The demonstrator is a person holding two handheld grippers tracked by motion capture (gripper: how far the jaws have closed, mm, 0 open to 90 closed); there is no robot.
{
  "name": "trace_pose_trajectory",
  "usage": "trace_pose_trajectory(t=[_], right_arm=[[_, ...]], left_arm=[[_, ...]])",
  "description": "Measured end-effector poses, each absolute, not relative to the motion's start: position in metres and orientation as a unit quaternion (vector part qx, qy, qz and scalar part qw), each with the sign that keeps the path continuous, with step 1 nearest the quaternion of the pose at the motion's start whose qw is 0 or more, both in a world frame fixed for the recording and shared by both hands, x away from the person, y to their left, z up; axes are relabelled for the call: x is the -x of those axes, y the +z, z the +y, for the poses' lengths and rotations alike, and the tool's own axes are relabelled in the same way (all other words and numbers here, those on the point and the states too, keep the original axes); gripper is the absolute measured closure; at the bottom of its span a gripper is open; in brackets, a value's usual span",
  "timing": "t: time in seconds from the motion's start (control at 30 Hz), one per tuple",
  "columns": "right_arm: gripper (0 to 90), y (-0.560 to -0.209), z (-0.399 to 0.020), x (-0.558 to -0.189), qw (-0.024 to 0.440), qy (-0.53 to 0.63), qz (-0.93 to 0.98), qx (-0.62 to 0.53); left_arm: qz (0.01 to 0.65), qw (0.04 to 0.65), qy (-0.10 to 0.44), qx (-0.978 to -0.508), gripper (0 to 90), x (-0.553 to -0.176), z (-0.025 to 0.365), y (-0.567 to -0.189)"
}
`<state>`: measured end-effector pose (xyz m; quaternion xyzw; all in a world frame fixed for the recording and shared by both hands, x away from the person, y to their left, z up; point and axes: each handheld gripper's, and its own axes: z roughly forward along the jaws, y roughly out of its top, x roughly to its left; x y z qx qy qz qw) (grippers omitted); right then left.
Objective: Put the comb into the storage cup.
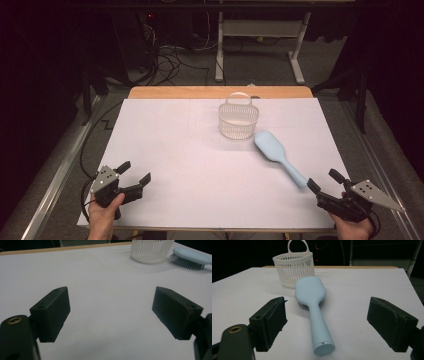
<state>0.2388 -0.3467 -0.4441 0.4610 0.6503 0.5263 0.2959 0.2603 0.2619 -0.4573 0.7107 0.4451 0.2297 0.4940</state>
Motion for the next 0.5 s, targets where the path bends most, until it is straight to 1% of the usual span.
trace_pose_trajectory(t=[0.5], right_arm=[[16.0,-0.4428,-0.3453,-0.2417,0.296,0.529,0.651,-0.457]], left_arm=[[0.441,0.495,0.23,-0.713,15.8,-0.2611,0.2603,-0.4569]])
